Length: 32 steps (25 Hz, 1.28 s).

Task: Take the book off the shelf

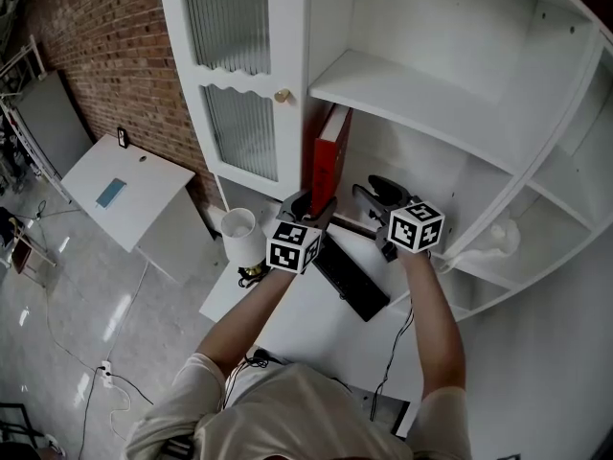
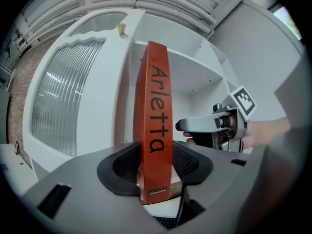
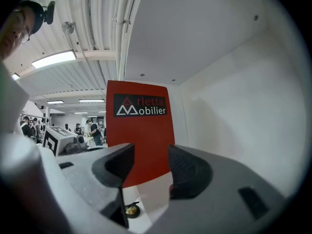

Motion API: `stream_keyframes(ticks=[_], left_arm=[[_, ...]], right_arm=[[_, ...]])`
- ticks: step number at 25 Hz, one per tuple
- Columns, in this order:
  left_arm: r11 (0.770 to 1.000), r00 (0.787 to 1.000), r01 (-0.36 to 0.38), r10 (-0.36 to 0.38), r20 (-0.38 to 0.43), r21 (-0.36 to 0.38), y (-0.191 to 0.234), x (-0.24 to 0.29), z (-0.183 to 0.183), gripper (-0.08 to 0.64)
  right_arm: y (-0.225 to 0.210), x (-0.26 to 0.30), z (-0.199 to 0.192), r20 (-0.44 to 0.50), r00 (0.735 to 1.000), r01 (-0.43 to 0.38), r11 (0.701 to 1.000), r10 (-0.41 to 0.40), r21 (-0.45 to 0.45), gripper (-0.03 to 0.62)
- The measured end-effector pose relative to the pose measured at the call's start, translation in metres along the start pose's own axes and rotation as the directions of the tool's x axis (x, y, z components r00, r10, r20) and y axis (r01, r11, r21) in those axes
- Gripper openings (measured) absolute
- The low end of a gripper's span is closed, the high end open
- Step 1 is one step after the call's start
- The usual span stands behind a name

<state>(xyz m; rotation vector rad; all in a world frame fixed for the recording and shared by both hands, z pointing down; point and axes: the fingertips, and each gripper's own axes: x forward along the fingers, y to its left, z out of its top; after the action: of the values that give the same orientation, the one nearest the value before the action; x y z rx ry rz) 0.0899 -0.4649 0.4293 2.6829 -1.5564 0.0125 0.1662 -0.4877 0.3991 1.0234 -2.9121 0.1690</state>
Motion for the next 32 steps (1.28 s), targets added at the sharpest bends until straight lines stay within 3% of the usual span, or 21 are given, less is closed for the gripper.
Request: stream_keyframes(ticks=[9,18,24,29,31,32], left_arm=[[1.0,1.0,-0.022,0.022,0.007,0.007,0.014,-0.024,0.0,0.181],[0.984,0.986,-0.167,0.166,0.017,0.063,0.036,-0.028,0.0,0.173],[0.972,0.974,-0.227,0.226,0.019,0.059,0.039,-0.018,-0.001,0.265],[0.946,0.946,-0.321,0.318,0.054,0.048,0.041,-0.013,0.0,0.284],[0.931,0.93,-0.364,0.361,0.07,0.035,0.045,-0.016,0.0,0.201],[0.927,0.926,-0.373,0.37,0.075,0.032,0.047,-0.017,0.001,0.193]], right_arm=[[0.041,0.018,0.0,0.0,0.998,-0.071,0.997,0.071,-0.008,0.218],[0.062,0.027,0.007,0.016,0.996,-0.093,0.996,0.093,-0.016,0.218],[0.044,0.007,-0.005,0.005,0.999,-0.04,0.999,0.04,0.004,0.218],[0.032,-0.013,-0.014,0.011,1.0,-0.006,0.999,0.005,0.038,0.218],[0.032,-0.019,-0.02,0.004,1.0,-0.001,0.999,0.001,0.046,0.218],[0.032,-0.022,-0.023,0.0,1.0,0.0,0.999,0.0,0.047,0.218]])
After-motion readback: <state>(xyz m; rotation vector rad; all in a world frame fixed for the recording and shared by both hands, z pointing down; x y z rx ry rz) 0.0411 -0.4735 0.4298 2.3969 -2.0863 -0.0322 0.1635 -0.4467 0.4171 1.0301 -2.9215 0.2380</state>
